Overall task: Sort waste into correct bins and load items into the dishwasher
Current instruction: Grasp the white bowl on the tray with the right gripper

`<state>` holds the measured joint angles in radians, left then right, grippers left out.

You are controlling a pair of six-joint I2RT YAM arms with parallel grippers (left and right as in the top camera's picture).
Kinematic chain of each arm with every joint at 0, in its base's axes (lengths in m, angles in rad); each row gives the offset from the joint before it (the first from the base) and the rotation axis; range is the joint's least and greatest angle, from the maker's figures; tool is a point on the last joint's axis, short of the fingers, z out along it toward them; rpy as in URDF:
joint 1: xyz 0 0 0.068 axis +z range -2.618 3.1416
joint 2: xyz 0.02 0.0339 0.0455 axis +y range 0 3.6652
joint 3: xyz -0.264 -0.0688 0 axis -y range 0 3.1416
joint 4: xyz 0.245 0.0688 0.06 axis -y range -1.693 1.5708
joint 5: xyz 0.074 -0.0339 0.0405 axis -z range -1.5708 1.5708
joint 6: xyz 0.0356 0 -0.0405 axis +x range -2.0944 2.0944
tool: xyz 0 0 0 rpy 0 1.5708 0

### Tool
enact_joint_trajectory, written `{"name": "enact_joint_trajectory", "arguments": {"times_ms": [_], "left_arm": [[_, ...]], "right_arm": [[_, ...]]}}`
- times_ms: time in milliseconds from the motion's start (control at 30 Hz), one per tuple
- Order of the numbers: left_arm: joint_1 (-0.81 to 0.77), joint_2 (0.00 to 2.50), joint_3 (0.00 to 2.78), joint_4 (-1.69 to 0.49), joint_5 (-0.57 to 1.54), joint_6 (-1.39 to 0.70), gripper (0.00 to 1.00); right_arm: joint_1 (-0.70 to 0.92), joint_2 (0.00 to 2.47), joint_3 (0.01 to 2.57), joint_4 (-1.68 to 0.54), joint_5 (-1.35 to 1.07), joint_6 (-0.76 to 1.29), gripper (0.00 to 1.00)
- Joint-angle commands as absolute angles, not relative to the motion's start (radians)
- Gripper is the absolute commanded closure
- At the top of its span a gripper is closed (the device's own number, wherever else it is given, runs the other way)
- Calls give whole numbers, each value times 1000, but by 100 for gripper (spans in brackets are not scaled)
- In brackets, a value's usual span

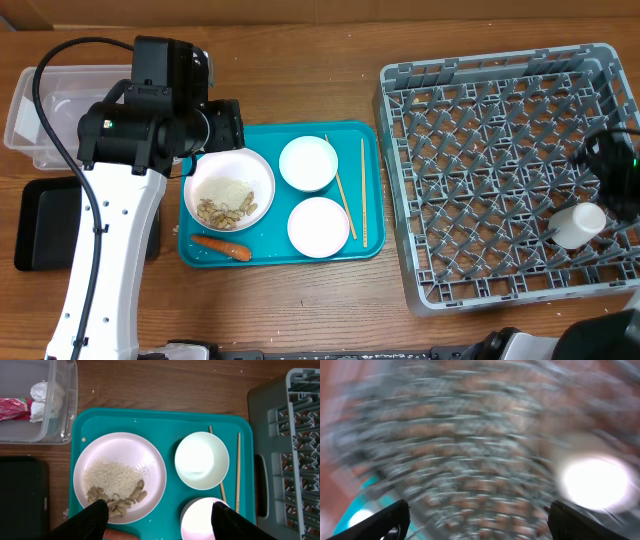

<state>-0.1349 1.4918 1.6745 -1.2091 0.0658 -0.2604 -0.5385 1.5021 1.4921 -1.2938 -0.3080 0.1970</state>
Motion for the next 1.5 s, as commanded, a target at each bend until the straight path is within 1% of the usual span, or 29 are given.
{"name": "enact_joint_trajectory", "arguments": {"times_ms": [0, 67, 100, 167, 300, 400, 500, 567, 633, 700, 833, 900, 967, 1000, 1033, 1100, 1233, 1300, 1367, 1467], "left_arm": [[-129, 1493, 1691, -1217, 24, -271, 32], [-128, 1494, 1691, -1230, -1, -287, 30], [-124, 1494, 1691, -1238, -16, -307, 27], [-104, 1494, 1691, -1256, -41, -331, 24], [-9, 1494, 1691, -1272, -37, -345, 21], [60, 1494, 1691, -1277, -33, -345, 21], [120, 1498, 1691, -1277, -33, -345, 20], [133, 1500, 1691, -1277, -35, -344, 18], [138, 1503, 1691, -1272, -38, -344, 17], [138, 1509, 1690, -1264, -46, -344, 16], [137, 1518, 1687, -1261, -46, -344, 16], [137, 1518, 1683, -1260, -50, -344, 16], [137, 1518, 1678, -1259, -59, -344, 16], [137, 1518, 1677, -1260, -59, -344, 16], [137, 1518, 1677, -1260, -59, -344, 16], [137, 1518, 1677, -1260, -59, -344, 16], [137, 1518, 1677, -1254, -57, -345, 16], [137, 1518, 1677, -1255, -54, -345, 16], [137, 1518, 1677, -1254, -57, -344, 16], [137, 1518, 1677, -1246, -63, -344, 16]], "right_arm": [[-387, 1491, 1573, -1279, -535, 70, 10], [-278, 1491, 1574, -1246, -533, 70, 10], [-217, 1497, 1574, -1228, -532, 70, 10], [-97, 1509, 1573, -1189, -511, 70, 10], [167, 1575, 1573, -1102, -401, 72, 9], [287, 1639, 1573, -1056, -348, 82, 9], [409, 1760, 1573, -986, -306, 90, 9], [448, 1824, 1573, -945, -271, 142, 9], [472, 1883, 1573, -899, -253, 191, 12], [491, 1947, 1573, -841, -254, 212, 16], [508, 2048, 1573, -755, -254, 246, 29], [510, 2081, 1573, -733, -254, 266, 34], [510, 2104, 1573, -725, -252, 276, 45], [509, 2116, 1573, -728, -228, 299, 53], [509, 2117, 1573, -730, -210, 310, 57], [509, 2117, 1573, -728, -192, 312, 73], [503, 2115, 1587, -720, -191, 312, 90], [493, 2108, 1622, -735, -191, 307, 96], [475, 2093, 1681, -766, -191, 293, 96], [417, 2037, 1870, -897, -121, 274, 96]]}}
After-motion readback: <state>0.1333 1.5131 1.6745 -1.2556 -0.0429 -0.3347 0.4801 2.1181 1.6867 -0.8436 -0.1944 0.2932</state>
